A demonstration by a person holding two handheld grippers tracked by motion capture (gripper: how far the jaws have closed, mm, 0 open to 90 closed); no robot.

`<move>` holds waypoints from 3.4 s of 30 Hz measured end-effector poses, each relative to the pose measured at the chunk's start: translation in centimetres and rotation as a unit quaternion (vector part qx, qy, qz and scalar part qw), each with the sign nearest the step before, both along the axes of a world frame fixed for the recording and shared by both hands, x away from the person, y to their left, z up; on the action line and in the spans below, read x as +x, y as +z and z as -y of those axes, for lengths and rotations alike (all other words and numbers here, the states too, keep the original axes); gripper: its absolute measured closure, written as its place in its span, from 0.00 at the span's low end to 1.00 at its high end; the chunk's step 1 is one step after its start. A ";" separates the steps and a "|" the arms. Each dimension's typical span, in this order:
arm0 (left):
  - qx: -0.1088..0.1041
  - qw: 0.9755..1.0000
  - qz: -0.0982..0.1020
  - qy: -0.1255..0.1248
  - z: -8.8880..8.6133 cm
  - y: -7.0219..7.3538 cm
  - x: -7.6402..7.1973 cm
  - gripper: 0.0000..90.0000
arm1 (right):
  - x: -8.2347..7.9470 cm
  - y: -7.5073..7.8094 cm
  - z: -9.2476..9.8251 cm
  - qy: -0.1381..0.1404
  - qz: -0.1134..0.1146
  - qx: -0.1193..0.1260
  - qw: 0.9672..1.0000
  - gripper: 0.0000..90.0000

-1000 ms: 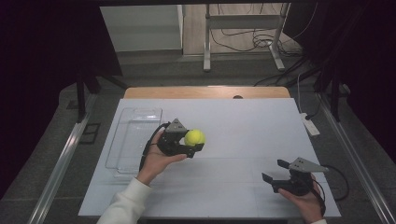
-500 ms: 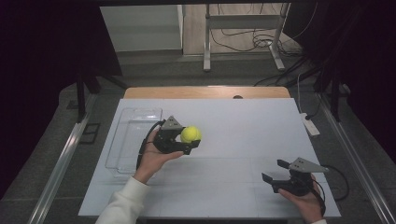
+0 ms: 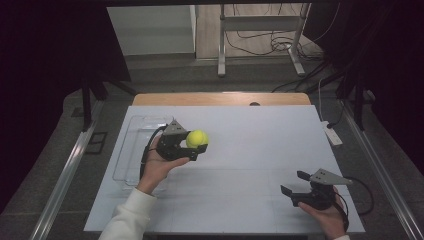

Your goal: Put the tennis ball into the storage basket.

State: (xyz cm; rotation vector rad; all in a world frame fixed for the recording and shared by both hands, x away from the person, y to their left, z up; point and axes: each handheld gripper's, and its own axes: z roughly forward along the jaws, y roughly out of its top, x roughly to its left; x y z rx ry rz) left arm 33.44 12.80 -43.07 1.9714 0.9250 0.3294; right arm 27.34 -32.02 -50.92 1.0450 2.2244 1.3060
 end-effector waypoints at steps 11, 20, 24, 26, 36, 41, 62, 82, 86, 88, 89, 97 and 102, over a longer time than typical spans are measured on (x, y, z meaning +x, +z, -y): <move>-0.004 1.000 0.002 0.013 -1.3 0.3 0.3 0.30 | 0.0 0.0 0.0 0.000 0.000 -0.001 1.000 0.15; -0.006 1.000 0.000 0.023 -2.1 0.4 0.5 0.30 | 0.0 0.0 -0.1 -0.001 -0.001 -0.004 1.000 0.15; -0.006 1.000 0.002 0.029 -2.4 0.4 0.6 0.30 | 0.0 -0.1 -0.1 -0.001 -0.001 -0.004 1.000 0.15; -0.007 0.999 0.001 0.032 -2.6 0.4 0.6 0.30 | 0.0 -0.1 -0.1 0.000 -0.001 -0.005 1.000 0.15; -0.011 0.999 -0.004 0.046 -3.5 0.2 1.0 0.30 | 0.0 -0.1 -0.1 0.000 -0.001 -0.006 1.000 0.15; -0.008 0.999 -0.005 0.051 -3.9 0.2 1.2 0.30 | 0.0 -0.1 -0.2 0.002 -0.001 -0.006 1.000 0.15; -0.003 0.997 -0.010 0.078 -5.0 0.3 2.6 0.30 | 0.0 0.0 0.0 -0.001 -0.002 -0.001 1.000 0.15; 0.001 0.992 -0.023 0.125 -7.9 0.5 4.0 0.29 | 0.0 0.0 0.0 0.002 -0.001 0.002 1.000 0.15; 0.006 0.991 -0.027 0.133 -8.3 0.4 4.3 0.30 | 0.0 0.0 0.0 0.003 -0.001 0.003 1.000 0.15; 0.009 0.990 -0.029 0.138 -8.5 0.3 4.5 0.29 | 0.0 0.0 0.0 0.003 -0.001 0.003 1.000 0.15; 0.009 0.990 -0.030 0.141 -8.7 0.3 4.6 0.30 | 0.0 0.0 0.0 0.003 -0.001 0.003 1.000 0.15; 0.026 0.987 -0.035 0.156 -9.5 0.3 5.4 0.29 | 0.0 0.0 0.0 0.002 -0.002 0.006 1.000 0.15; 0.032 0.986 -0.038 0.162 -9.8 0.3 5.7 0.29 | 0.0 0.0 0.0 0.003 -0.003 0.008 1.000 0.15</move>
